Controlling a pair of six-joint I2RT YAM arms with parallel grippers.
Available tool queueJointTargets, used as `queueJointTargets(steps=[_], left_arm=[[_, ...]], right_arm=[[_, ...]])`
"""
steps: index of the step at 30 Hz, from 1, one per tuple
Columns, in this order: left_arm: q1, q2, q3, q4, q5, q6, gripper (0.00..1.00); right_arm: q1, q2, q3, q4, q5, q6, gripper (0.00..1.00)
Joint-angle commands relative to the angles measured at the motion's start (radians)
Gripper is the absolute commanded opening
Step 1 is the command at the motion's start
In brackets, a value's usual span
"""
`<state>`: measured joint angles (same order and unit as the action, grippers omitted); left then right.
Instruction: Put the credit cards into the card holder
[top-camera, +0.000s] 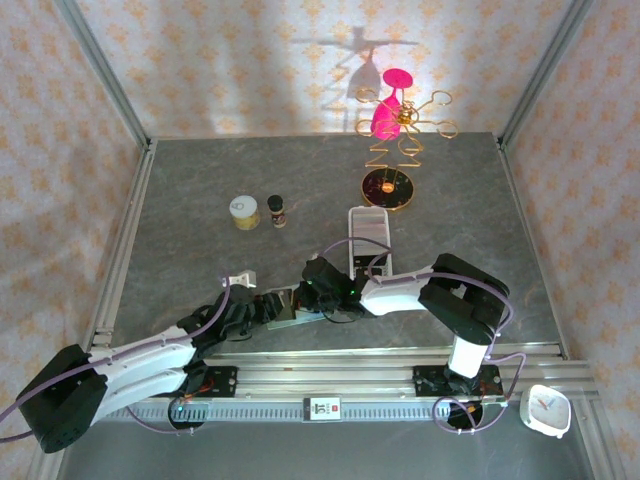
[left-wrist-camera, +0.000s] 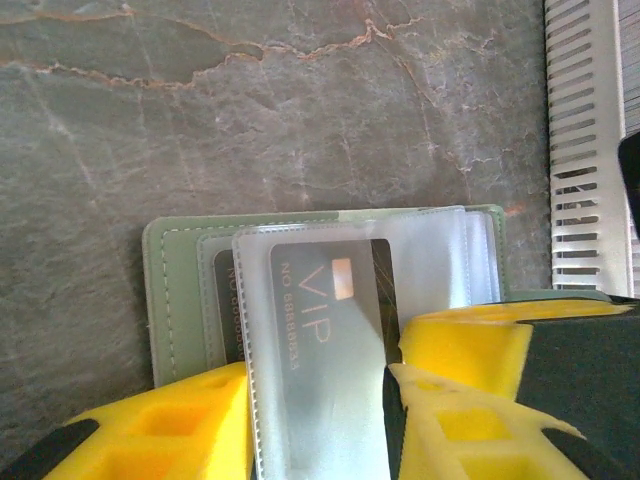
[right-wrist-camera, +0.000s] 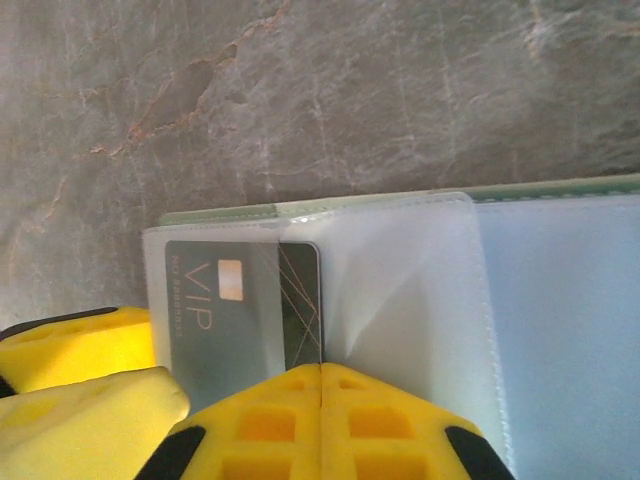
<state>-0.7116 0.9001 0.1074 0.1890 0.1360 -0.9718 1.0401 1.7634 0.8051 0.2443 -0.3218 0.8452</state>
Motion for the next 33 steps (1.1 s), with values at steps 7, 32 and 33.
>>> queueJointTargets(steps=[7,32,33], left_arm=[[0.006,0.013,-0.006,-0.002,-0.001,0.002,0.36],[0.006,0.021,0.015,-0.100,-0.025,0.058,0.03],[0.006,0.022,0.015,-0.100,-0.026,0.059,0.03]], right_arm=[[0.021,0.013,0.022,0.091,-0.049,0.018,0.03],[0.022,-0.212,-0.130,-0.112,0.125,0.082,0.37],[0.022,-0.210,-0.130,-0.099,0.121,0.084,0.38]])
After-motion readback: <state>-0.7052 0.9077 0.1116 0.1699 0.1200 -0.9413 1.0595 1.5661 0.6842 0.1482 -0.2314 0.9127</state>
